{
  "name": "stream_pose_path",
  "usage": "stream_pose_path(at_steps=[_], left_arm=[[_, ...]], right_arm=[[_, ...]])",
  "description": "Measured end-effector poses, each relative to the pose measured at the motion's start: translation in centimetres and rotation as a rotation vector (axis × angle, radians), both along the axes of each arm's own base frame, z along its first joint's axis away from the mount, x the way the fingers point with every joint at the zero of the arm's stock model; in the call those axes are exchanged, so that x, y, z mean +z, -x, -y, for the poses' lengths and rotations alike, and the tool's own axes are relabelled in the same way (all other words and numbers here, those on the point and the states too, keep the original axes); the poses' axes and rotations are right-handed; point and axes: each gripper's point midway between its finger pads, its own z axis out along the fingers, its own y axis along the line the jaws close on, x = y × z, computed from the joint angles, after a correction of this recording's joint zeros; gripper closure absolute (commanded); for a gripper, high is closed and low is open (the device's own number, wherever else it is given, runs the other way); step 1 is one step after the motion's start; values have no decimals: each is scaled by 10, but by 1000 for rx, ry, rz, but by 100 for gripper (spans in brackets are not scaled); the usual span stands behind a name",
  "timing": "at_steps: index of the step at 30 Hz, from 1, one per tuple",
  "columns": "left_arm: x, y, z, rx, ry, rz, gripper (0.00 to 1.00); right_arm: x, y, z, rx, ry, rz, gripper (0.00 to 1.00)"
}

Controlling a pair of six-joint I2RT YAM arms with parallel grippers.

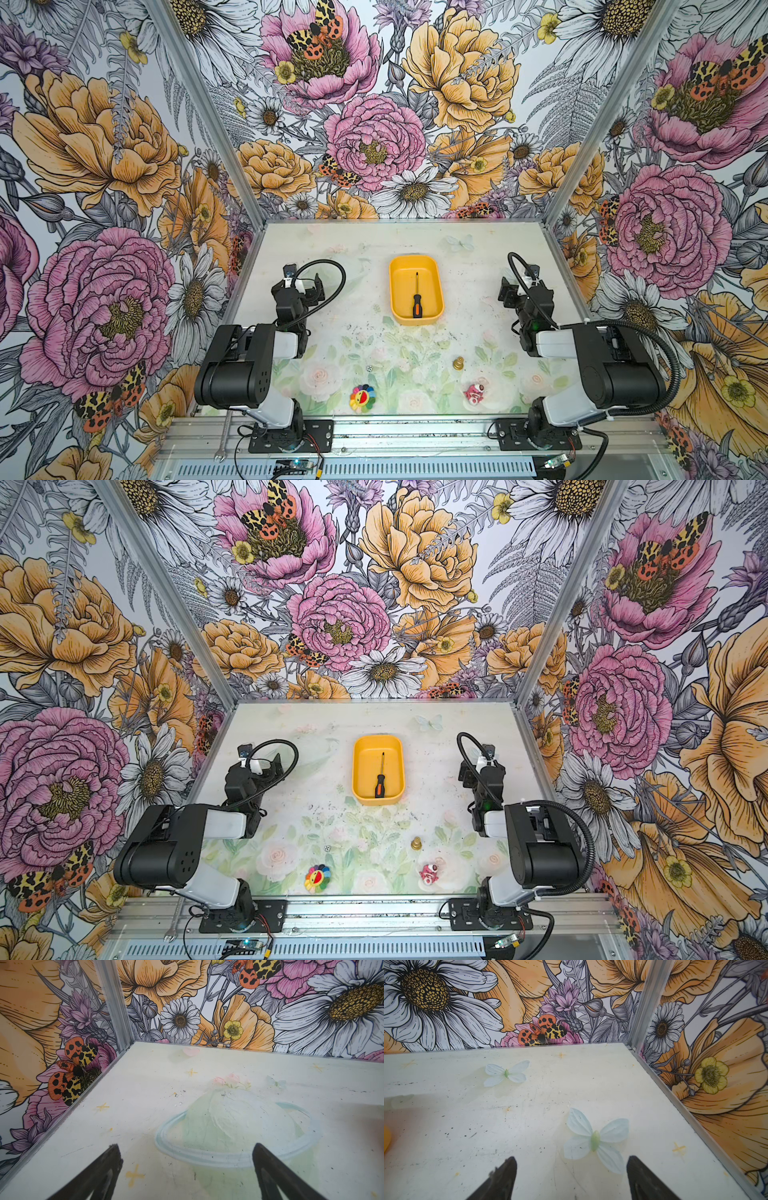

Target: Put the screwdriver in the bin

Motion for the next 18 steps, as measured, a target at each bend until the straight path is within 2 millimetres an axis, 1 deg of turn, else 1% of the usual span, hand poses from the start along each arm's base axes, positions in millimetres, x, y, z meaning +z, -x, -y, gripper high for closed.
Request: stream_pose_path(at_steps=[4, 5, 6, 7, 18], left_arm=[[0, 0, 0, 0, 0, 0, 1], [0, 0, 0, 0, 0, 0, 1], [0, 0, 0, 0, 0, 0, 1], [0, 0, 0, 0, 0, 0, 1], [0, 0, 0, 0, 1, 0, 1]], right_arm=[[0, 0, 0, 0, 0, 0, 12], [0, 0, 0, 0, 0, 0, 9], [0, 0, 0, 1, 2, 0, 2], [0, 0, 0, 2, 5, -1, 1], [-1, 0, 0, 1, 3, -3, 1]])
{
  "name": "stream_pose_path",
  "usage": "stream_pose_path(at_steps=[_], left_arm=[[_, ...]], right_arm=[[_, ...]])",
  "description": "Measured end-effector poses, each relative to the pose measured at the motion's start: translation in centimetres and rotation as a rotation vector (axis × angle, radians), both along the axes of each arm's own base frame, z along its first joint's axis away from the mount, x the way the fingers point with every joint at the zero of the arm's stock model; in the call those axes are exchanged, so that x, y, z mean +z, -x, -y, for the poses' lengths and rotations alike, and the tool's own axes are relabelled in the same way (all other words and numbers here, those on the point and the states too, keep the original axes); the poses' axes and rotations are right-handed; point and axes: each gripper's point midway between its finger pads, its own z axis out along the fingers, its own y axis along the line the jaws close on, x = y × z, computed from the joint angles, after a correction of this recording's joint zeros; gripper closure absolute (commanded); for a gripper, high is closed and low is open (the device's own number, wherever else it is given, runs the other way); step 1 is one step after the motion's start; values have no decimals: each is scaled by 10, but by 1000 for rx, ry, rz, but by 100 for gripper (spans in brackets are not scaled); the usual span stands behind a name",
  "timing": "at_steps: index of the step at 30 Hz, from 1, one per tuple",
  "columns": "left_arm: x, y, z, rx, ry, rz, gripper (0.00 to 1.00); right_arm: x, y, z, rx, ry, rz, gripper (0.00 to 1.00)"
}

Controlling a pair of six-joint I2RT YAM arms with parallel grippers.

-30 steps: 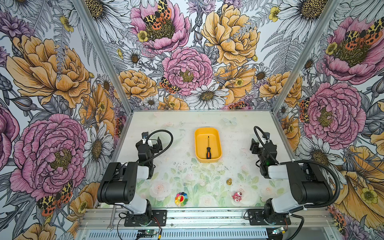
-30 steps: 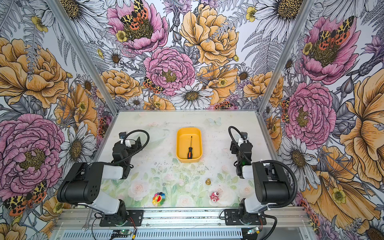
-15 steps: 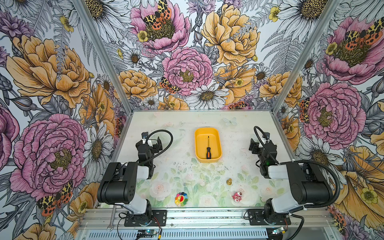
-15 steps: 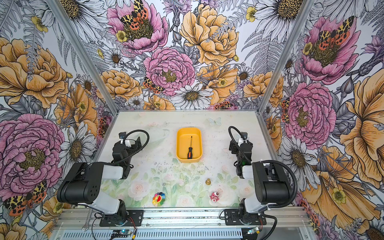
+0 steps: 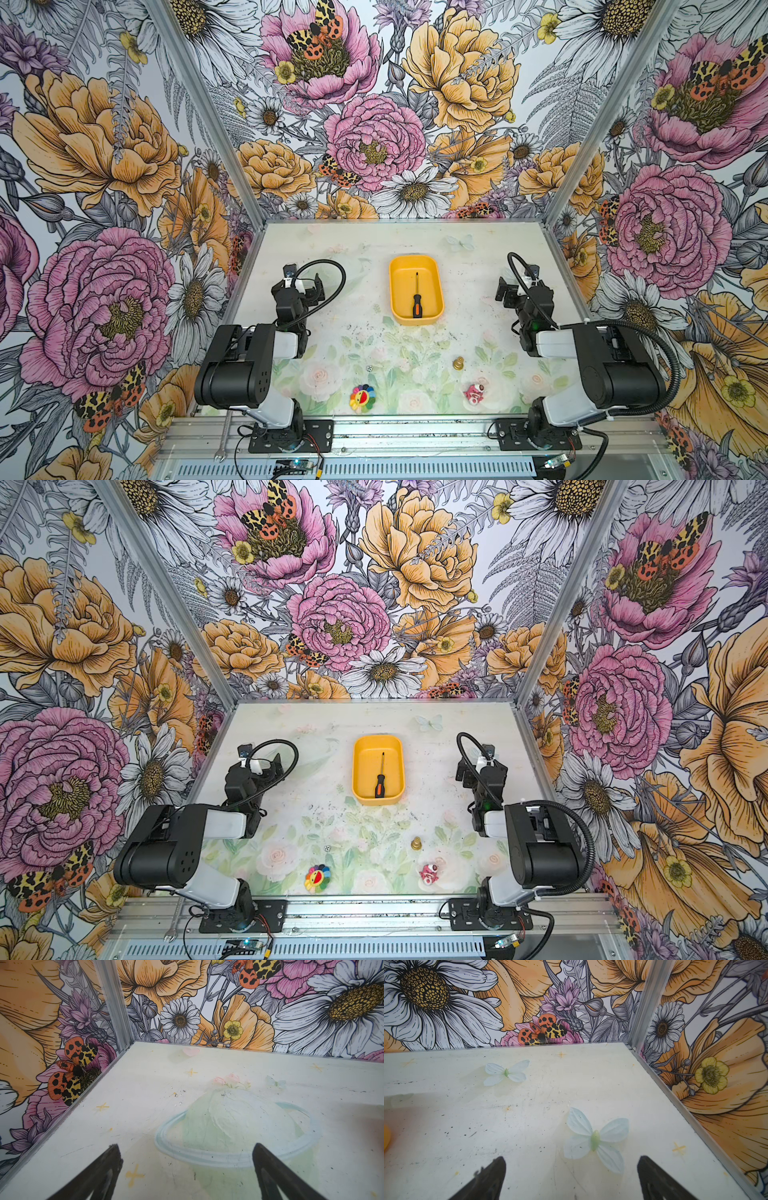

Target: Put the screwdriver in the bin

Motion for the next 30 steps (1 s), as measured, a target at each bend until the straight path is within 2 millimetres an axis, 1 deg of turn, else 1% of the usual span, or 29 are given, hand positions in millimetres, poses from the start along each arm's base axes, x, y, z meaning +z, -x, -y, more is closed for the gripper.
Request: stream_pose_path(at_steps=[30], left_arm=[[0, 0, 0, 0, 0, 0, 1]], right_arm=[[-1, -1, 0, 1, 3, -7, 0]])
